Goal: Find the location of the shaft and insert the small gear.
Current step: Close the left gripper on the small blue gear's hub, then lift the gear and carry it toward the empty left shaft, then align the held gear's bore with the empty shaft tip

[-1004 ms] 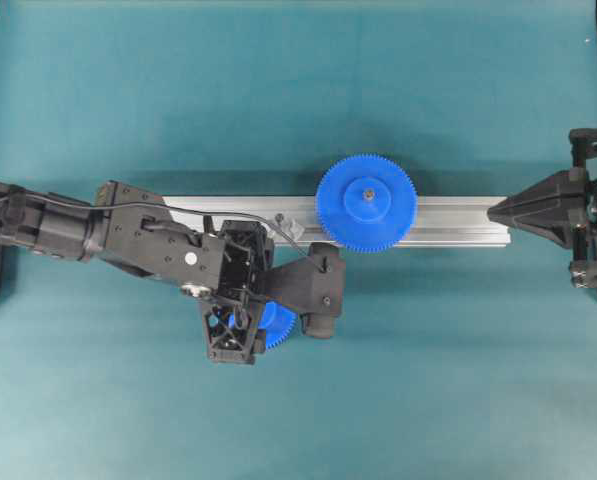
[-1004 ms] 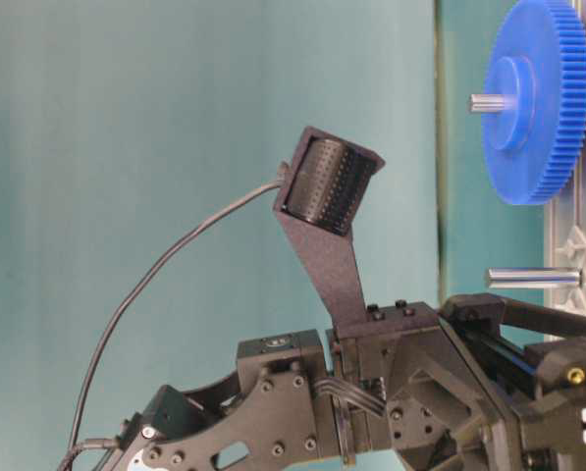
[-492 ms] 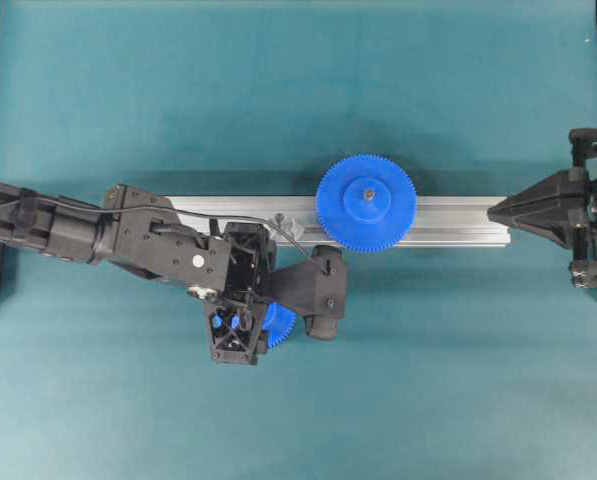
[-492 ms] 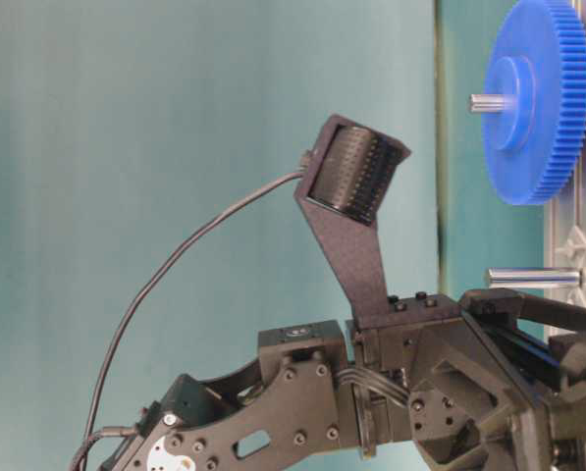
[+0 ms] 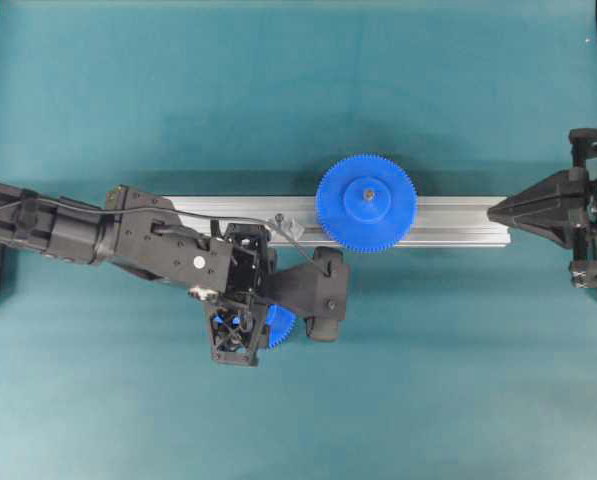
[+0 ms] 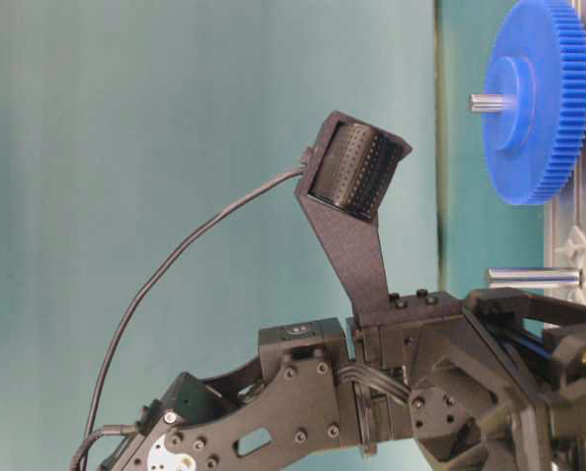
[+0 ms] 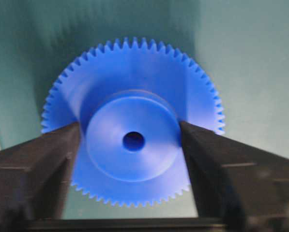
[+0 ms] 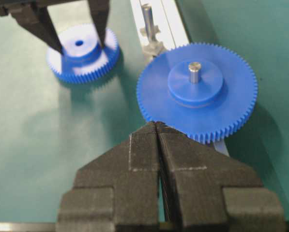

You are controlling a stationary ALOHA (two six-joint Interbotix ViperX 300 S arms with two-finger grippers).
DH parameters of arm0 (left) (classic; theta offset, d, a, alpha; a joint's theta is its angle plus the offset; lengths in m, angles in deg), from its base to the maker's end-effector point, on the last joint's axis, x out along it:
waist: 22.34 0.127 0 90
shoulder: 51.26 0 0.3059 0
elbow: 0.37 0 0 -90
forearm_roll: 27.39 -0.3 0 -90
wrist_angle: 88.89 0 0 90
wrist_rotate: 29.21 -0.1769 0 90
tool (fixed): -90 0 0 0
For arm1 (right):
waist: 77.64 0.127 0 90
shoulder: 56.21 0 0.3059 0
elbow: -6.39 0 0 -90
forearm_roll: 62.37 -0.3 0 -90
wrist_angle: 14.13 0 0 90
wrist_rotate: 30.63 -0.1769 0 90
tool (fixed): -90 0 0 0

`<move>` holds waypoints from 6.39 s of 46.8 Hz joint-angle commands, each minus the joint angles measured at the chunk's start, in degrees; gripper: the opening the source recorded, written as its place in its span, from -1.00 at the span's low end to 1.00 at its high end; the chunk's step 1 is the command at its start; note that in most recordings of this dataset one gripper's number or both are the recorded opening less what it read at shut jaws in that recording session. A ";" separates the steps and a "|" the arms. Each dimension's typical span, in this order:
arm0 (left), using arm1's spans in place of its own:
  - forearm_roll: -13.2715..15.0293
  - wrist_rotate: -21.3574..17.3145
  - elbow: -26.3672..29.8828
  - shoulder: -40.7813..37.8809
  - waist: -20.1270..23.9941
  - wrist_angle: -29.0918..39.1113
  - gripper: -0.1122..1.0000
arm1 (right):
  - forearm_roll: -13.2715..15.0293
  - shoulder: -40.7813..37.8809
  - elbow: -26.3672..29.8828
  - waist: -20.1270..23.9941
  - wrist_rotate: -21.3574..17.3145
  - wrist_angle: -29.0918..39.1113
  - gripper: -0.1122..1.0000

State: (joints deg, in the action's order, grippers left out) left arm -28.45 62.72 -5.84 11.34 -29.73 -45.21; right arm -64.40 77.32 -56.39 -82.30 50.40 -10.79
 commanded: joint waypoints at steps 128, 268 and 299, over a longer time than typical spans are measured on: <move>-0.26 -10.81 15.73 13.80 8.44 19.25 0.34 | 0.00 -0.35 0.53 -0.18 -0.70 -0.09 -0.79; -0.53 -13.89 15.64 2.02 10.81 16.17 0.34 | 0.00 -0.26 0.70 -0.18 -0.70 0.09 -0.79; -0.44 -13.97 11.51 4.22 14.77 16.00 0.34 | 0.00 -0.26 0.53 -0.18 -0.70 0.00 -0.79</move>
State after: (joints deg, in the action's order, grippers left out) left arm -28.54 49.01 5.94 14.95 -16.19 -29.30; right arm -64.40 77.32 -56.39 -82.30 50.23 -10.52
